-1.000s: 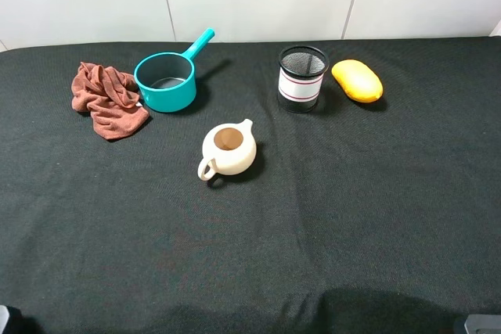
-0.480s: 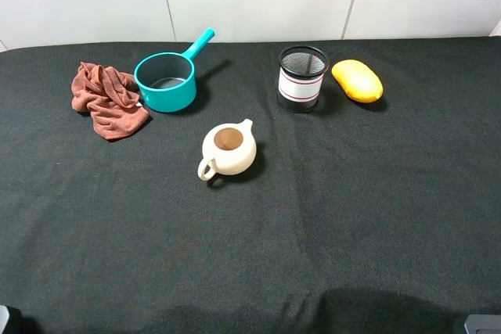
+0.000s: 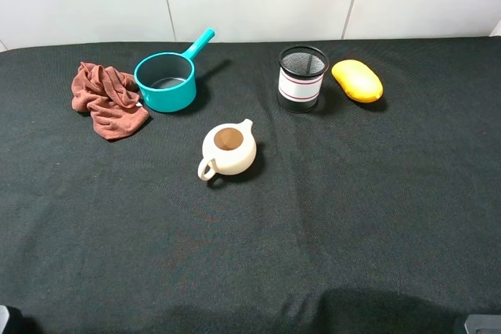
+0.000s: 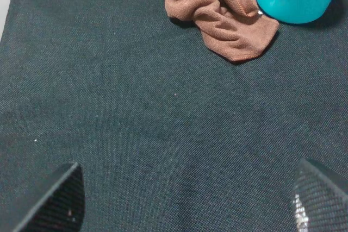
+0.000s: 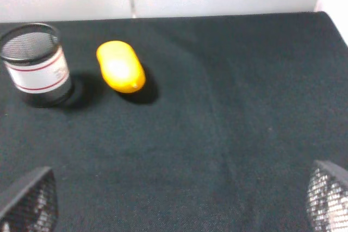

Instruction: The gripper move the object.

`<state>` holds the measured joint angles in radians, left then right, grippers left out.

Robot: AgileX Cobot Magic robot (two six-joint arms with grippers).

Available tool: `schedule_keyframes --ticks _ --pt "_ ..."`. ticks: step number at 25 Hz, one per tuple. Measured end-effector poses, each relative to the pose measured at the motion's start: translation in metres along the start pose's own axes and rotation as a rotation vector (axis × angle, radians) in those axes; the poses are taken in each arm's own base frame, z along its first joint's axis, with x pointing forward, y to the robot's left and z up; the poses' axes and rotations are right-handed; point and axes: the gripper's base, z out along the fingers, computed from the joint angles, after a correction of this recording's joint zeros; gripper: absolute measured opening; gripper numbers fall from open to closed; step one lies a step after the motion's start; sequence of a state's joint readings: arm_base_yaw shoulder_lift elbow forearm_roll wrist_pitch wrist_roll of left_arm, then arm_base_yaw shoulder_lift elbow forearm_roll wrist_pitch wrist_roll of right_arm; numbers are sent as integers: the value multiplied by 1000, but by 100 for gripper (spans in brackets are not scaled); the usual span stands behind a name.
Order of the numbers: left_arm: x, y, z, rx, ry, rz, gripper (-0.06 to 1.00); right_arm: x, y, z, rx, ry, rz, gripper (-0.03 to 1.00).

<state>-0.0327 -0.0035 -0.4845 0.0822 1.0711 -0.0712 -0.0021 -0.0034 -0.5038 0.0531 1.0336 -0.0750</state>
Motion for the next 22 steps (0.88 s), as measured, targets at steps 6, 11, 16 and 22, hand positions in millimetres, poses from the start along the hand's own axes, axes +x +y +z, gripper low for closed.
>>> schedule_keyframes --ticks 6,11,16,22 --pt "0 0 0 0 0 0 76 0 1 0 -47 -2 -21 69" --pt "0 0 0 0 0 0 76 0 1 0 -48 -2 -21 69" --pt "0 0 0 0 0 0 76 0 1 0 -48 -2 -21 69" --pt "0 0 0 0 0 0 76 0 1 0 -48 -2 -20 69"
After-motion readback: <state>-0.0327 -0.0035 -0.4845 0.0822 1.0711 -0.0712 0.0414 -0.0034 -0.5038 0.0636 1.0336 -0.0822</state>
